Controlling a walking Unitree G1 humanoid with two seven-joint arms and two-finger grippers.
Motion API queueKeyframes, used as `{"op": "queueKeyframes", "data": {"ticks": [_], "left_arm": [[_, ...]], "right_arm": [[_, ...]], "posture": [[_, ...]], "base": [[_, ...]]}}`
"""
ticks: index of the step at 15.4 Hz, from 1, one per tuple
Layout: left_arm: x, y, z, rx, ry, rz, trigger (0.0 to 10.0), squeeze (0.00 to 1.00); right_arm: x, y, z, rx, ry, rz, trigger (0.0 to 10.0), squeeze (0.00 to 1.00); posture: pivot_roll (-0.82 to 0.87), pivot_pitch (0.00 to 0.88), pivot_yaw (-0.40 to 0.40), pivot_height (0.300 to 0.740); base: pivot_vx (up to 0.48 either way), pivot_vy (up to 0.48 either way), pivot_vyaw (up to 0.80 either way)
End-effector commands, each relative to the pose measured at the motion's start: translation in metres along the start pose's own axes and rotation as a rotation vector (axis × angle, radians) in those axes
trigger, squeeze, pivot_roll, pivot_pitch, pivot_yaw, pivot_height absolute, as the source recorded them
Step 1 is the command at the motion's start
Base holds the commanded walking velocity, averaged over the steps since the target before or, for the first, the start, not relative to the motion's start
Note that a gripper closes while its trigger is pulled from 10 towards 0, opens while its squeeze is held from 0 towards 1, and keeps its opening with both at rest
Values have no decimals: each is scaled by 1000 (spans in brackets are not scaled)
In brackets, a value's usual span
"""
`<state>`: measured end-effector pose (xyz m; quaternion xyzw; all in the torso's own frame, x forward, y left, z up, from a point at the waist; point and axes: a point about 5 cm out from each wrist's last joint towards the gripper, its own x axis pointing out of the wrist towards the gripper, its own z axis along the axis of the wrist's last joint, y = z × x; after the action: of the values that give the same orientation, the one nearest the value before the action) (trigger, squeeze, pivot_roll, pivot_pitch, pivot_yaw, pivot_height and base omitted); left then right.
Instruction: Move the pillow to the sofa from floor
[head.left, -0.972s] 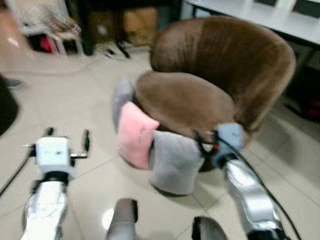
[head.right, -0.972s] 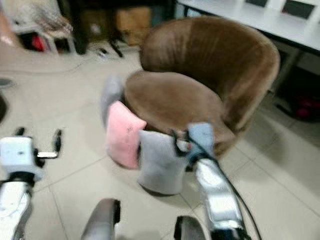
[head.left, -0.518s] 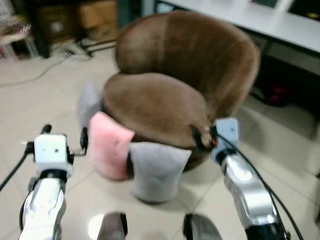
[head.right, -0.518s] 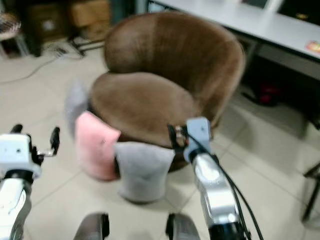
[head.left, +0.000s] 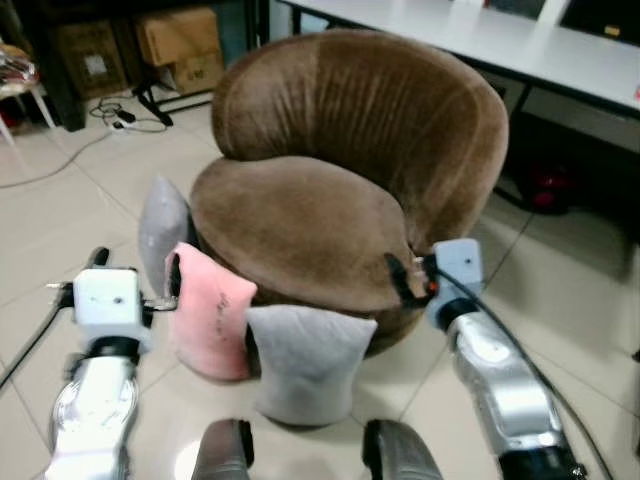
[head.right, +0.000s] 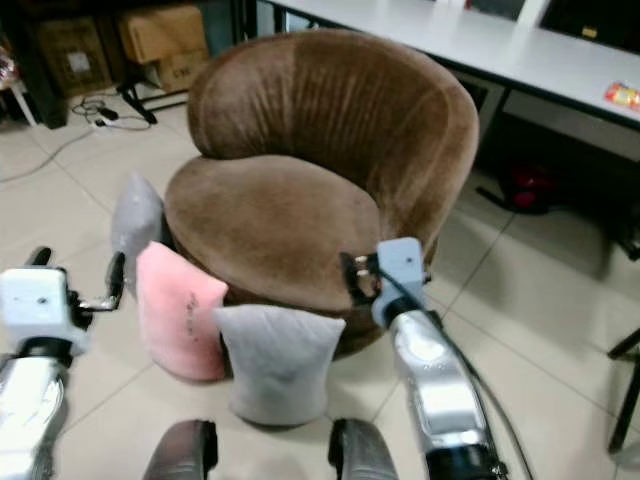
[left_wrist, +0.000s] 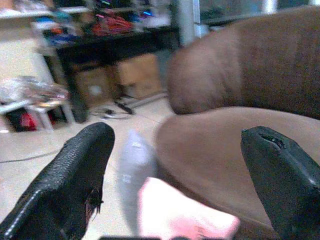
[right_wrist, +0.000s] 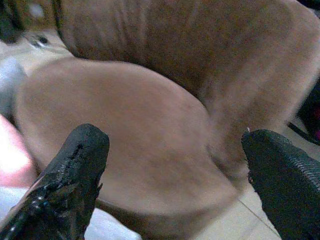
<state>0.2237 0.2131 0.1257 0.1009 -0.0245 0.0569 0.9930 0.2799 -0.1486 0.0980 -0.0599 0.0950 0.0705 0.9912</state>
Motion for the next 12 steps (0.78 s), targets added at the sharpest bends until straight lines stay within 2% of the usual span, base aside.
{"op": "queueKeyframes", "data": {"ticks": [1,3,6,12], "left_arm": [[1,3,3,14,-11,-1,10000,0],[2,3,3,15,-12,-2,10000,0],[2,3,3,16,-12,-2,10000,0],[2,4,3,17,-11,-3,10000,0]], "right_arm": [[1,2,3,-24,-4,26,10000,0],[2,3,3,-30,-5,26,10000,0],[2,2,2,8,-4,7,10000,0],[3,2,2,15,-5,14,10000,0]], "posture": [[-6,0,-42,615],[-6,0,-42,615],[-5,0,-41,615],[-2,0,-42,615]], "base": [[334,0,800],[330,0,800],[333,0,0],[328,0,0]]}}
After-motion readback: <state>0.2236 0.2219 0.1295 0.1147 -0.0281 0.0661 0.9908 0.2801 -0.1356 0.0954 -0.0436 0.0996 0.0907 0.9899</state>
